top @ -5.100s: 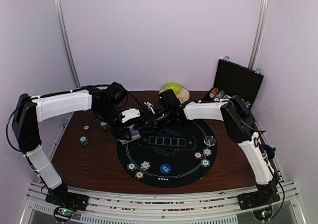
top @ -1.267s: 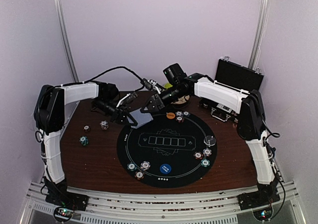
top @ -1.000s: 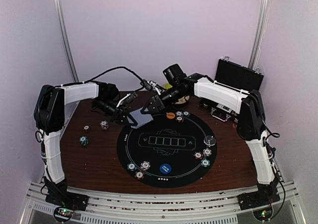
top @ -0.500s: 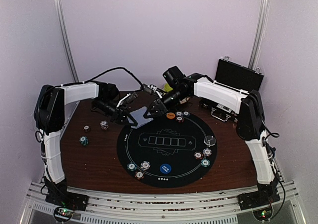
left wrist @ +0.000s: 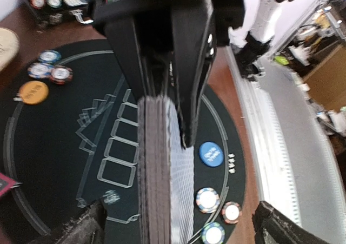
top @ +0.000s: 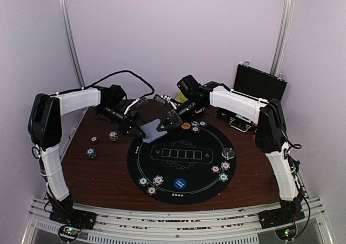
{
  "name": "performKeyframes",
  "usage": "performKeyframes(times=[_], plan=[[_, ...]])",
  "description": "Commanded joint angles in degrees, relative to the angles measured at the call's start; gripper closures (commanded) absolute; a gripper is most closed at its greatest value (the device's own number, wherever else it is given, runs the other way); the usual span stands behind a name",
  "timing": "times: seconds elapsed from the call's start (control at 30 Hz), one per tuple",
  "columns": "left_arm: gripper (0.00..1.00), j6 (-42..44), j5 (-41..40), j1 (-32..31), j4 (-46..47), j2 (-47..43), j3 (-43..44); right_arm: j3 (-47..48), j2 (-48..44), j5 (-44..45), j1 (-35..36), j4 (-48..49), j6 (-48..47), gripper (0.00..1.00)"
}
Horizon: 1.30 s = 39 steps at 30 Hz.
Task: Distribute texas hold em gaming equipment
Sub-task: Pass from the left arm to the right, then pass from the right arm to the left
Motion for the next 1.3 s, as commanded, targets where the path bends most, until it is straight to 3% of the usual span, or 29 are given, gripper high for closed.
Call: performKeyframes(times=[0.0, 0.2, 0.5, 0.83, 1.1, 1.27], plan=[[0.02, -8.25, -13.78, 0.43, 13.54, -10.94, -2.07, -2.43, -0.87, -1.54, -0.32, 5.11, 5.86, 1.00], [0.02, -8.87, -43.46, -4.95, 25.41, -17.77, -7.69, -8.62, -1.58, -5.17, -1.28, 18.42, 20.17, 1.00], [0.02, -6.08, -62.82, -18.74, 27.87, -15.56, -12.61, -16.64, -3.87, -8.04, -2.45, 31.49, 32.61, 1.00], [0.02, -6.73, -66.69, -20.40, 27.95, -10.98, -12.55, -21.23, -5.34, -11.64, -3.33, 39.10, 38.62, 1.00], [0.02, -7.54, -64.82, -20.43, 29.48, -9.40, -12.84, -22.13, -4.97, -12.31, -3.42, 41.82, 41.33, 1.00], [0.11, -7.75, -62.65, -20.40, 29.40, -9.56, -12.56, -22.43, -4.26, -11.89, -3.59, 42.24, 41.48, 1.00]])
